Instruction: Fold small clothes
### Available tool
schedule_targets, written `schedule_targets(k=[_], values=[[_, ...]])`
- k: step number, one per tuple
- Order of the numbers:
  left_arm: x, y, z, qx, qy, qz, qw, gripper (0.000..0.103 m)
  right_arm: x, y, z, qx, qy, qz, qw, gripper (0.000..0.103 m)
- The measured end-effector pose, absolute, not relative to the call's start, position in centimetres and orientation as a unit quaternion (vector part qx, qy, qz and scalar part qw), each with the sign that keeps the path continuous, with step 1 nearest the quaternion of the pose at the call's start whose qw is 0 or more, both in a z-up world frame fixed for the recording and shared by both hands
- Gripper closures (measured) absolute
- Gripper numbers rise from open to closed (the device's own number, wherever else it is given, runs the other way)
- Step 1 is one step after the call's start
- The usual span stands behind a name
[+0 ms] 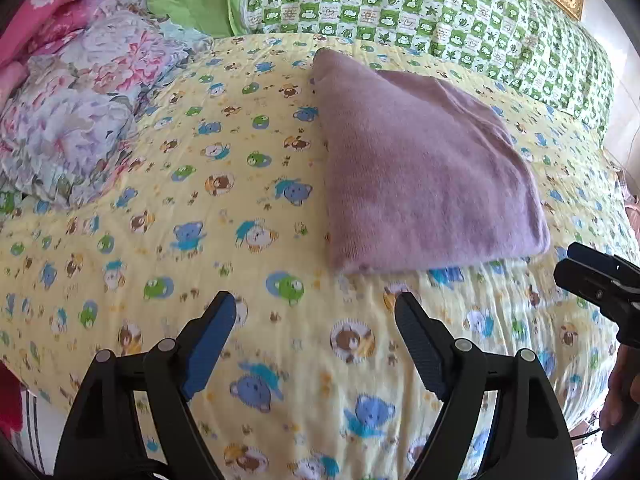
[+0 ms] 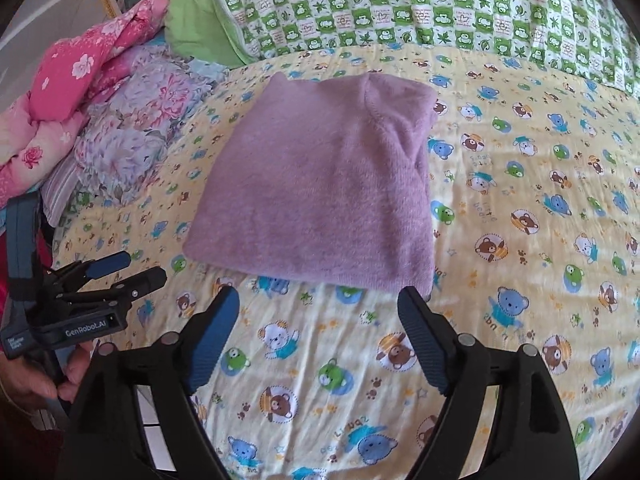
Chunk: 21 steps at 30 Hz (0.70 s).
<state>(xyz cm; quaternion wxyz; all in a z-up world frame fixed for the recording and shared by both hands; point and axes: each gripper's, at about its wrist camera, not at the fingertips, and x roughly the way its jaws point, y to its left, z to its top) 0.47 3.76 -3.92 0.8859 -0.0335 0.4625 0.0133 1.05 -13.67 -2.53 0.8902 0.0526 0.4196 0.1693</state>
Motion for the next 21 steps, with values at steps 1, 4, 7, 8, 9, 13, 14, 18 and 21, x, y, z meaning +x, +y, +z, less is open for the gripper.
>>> schedule_targets(k=[1,4,7,8,9,13,14,18,21], values=[[0.1,3.7,-3.9,-0.032,0.463,0.015,0.886,0.021,0.8,-13.6,-2.4,0.051,0.418,0.169,0.891,0.02],[-0.8,3.5,-3.1,-0.034,0.456,0.013,0.889,0.021,-0.4,-13.7,-1.5,0.047,0.399,0.169,0.9,0.018],[-1.5,3.2,-1.5,-0.034,0.441,0.011,0.897,0.021,-1.4,-13.9,-0.3,0.044,0.377,0.164,0.911,0.011],[-1.6,3.1,-1.0,-0.034,0.437,0.01,0.899,0.021,-1.7,-14.0,0.1,0.045,0.37,0.165,0.913,0.01],[-1.8,3.0,-0.4,-0.033,0.43,0.011,0.902,0.021,-2.0,-14.1,0.7,0.044,0.361,0.164,0.917,0.009],[-2.2,2.4,1.5,-0.024,0.408,0.01,0.912,0.02,-2.4,-14.2,2.1,0.04,0.346,0.163,0.923,0.003],[-2.1,2.1,1.8,-0.02,0.407,0.007,0.913,0.02,-2.5,-14.1,2.5,0.037,0.344,0.164,0.924,0.002],[-1.5,1.3,2.8,-0.009,0.412,-0.011,0.911,0.018,-2.4,-13.9,3.5,0.026,0.333,0.172,0.927,0.0],[-0.9,0.9,2.5,-0.005,0.416,-0.015,0.909,0.018,-1.9,-13.7,3.5,0.014,0.331,0.176,0.927,0.0]])
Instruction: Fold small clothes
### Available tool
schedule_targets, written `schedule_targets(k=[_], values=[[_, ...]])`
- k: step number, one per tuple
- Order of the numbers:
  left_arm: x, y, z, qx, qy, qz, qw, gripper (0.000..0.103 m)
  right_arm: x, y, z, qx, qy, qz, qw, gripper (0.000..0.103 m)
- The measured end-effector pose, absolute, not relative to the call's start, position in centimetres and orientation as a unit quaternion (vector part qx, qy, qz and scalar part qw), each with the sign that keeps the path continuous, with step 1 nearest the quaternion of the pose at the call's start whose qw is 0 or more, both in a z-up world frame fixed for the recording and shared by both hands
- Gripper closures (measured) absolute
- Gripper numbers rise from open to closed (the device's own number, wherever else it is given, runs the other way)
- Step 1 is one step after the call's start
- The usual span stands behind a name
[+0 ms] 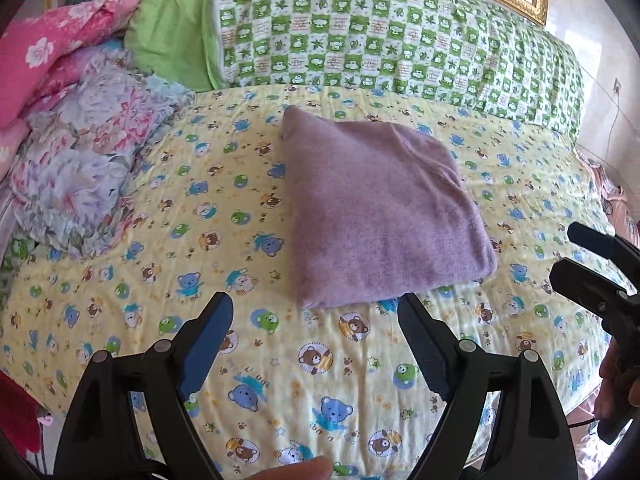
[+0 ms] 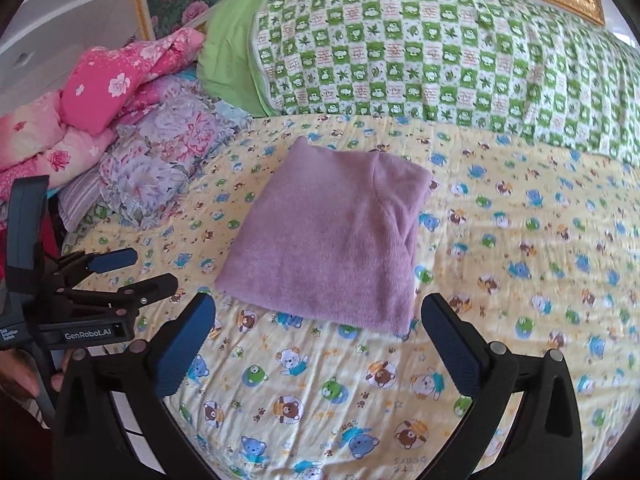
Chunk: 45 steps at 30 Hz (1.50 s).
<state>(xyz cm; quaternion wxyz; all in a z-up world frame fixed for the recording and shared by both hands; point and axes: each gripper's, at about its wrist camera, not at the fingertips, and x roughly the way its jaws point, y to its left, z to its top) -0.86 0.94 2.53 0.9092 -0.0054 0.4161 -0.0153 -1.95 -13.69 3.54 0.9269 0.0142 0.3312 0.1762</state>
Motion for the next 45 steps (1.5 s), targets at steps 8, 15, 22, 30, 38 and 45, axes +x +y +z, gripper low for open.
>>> schedule_targets(k=[8,15,22,30,38,45], values=[[1.0,1.4,0.2,-0.001,0.43,0.008,0.903,0.018,0.1,-13.6,1.5,0.011,0.355,0.169,0.919,0.0],[2.4,1.8,-1.9,0.013,0.423,0.033,0.905,0.018,1.8,-13.3,-0.9,0.009,0.368,0.159,0.916,0.0],[3.2,2.1,-3.6,0.015,0.431,0.033,0.902,0.018,3.1,-13.3,-3.0,0.032,0.38,0.143,0.913,0.0],[3.5,2.2,-4.3,0.013,0.435,0.038,0.9,0.018,3.5,-12.8,-3.7,0.022,0.375,0.142,0.916,0.0],[3.8,2.0,-4.5,0.011,0.436,0.039,0.899,0.018,3.6,-12.4,-4.0,0.015,0.375,0.15,0.915,0.0],[3.9,1.7,-4.5,0.014,0.435,0.035,0.9,0.018,3.7,-12.4,-4.1,0.018,0.38,0.149,0.913,0.0]])
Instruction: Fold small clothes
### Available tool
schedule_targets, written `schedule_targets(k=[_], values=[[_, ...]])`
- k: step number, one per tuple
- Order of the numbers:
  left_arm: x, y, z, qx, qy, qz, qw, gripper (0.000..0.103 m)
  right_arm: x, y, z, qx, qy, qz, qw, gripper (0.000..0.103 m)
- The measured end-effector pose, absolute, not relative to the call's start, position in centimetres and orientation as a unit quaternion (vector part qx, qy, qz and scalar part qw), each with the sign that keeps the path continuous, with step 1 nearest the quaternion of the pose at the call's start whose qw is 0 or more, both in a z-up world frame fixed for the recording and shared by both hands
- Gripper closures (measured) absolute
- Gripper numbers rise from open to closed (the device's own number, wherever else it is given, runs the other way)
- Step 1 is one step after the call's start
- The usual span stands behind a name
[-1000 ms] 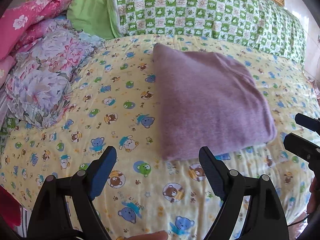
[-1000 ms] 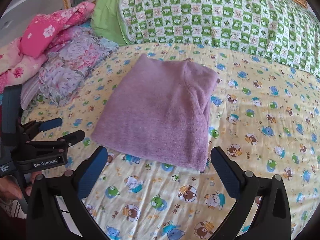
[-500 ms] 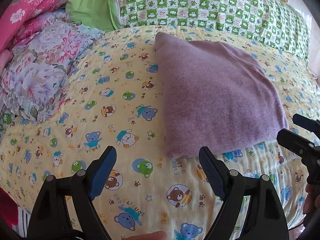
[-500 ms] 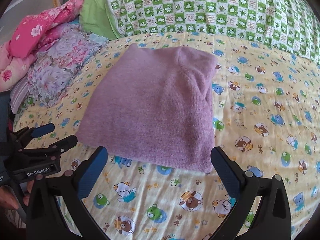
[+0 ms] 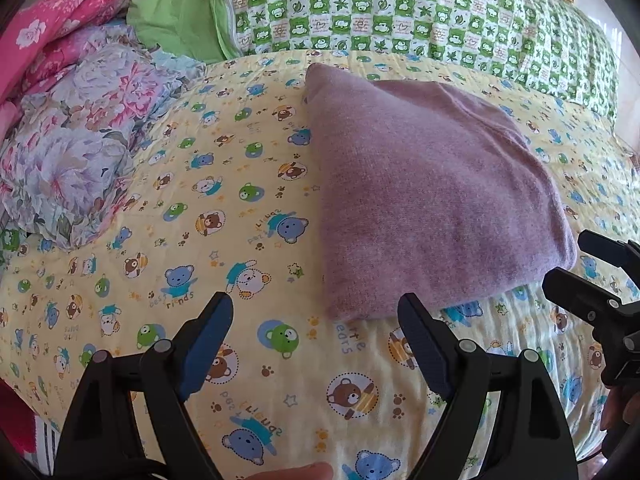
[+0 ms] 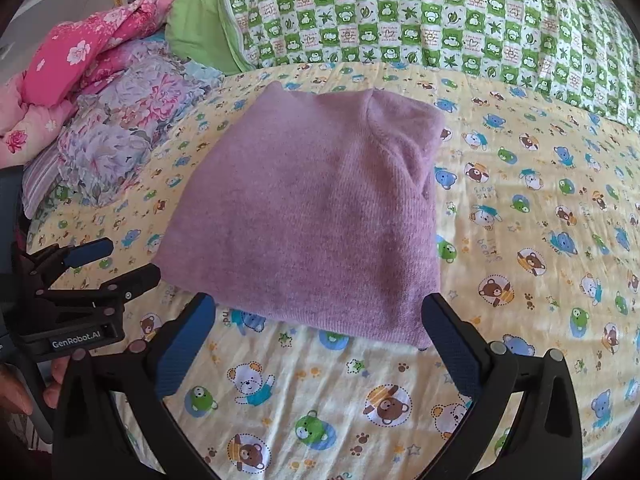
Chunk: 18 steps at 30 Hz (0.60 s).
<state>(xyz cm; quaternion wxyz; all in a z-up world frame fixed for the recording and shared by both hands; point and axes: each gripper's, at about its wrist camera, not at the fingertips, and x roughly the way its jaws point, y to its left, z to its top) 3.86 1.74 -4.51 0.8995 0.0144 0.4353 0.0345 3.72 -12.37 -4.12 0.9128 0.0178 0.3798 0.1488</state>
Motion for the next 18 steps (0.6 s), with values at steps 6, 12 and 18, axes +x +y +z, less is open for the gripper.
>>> schedule_targets(k=[6,12,18], values=[[3.89,1.68,-4.5,0.011,0.436,0.036,0.899,0.018,3.67,-12.17,-4.2,0.018,0.381,0.15,0.912,0.0],[3.9,1.7,-4.4,0.011,0.434,0.037,0.9,0.018,3.67,-12.14,-4.19,0.019,0.381,0.149,0.912,0.0],[3.89,1.79,-4.31,0.009,0.434,0.037,0.9,0.018,3.69,-12.19,-4.18,0.019,0.38,0.149,0.913,0.0]])
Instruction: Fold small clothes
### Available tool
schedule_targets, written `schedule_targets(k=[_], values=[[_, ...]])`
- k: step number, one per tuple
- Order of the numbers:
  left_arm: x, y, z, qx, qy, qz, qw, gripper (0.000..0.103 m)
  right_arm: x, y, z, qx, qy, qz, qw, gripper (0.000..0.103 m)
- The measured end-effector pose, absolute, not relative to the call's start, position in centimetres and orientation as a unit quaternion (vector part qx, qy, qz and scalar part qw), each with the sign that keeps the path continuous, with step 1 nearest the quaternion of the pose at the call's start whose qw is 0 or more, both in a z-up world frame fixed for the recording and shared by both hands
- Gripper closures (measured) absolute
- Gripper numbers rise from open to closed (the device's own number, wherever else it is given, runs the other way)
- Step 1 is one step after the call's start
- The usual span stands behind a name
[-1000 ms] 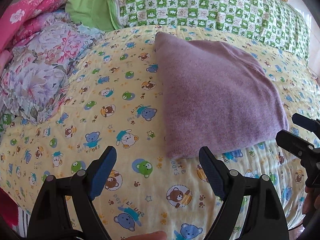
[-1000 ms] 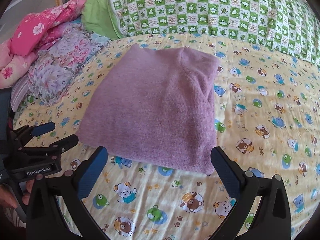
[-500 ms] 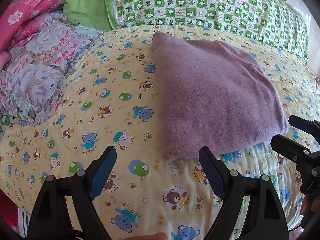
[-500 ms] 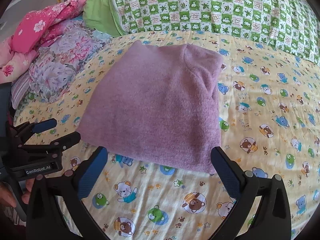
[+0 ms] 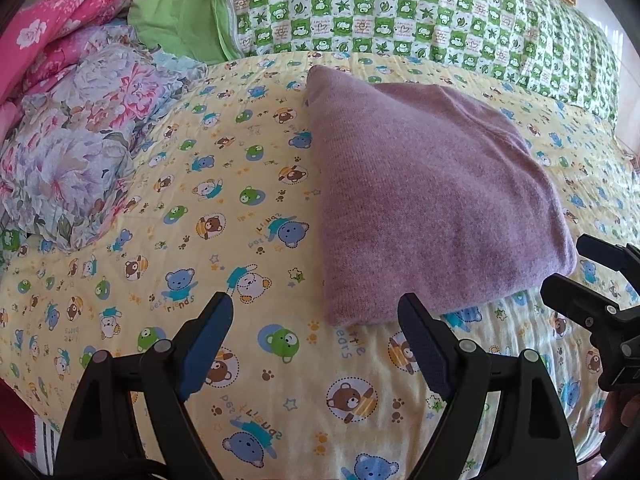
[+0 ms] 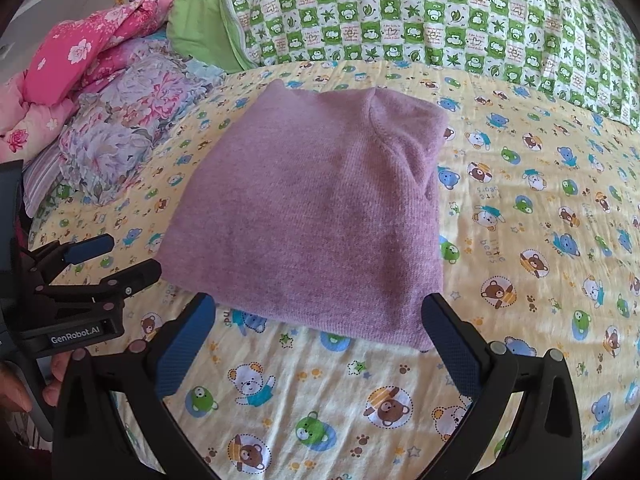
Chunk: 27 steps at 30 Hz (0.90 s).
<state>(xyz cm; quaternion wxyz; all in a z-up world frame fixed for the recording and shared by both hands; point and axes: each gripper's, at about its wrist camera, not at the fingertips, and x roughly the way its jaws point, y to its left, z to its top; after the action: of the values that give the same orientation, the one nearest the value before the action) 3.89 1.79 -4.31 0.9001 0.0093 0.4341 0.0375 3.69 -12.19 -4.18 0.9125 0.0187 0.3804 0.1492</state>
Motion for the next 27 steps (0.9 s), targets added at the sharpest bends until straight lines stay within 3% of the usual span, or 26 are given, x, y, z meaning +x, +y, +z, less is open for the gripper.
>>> schedule_targets(k=[27], values=[[4.0,1.99,-4.49,0.011,0.439,0.038,0.898,0.018,3.76,-12.1,-4.11,0.022,0.381,0.154,0.911,0.0]])
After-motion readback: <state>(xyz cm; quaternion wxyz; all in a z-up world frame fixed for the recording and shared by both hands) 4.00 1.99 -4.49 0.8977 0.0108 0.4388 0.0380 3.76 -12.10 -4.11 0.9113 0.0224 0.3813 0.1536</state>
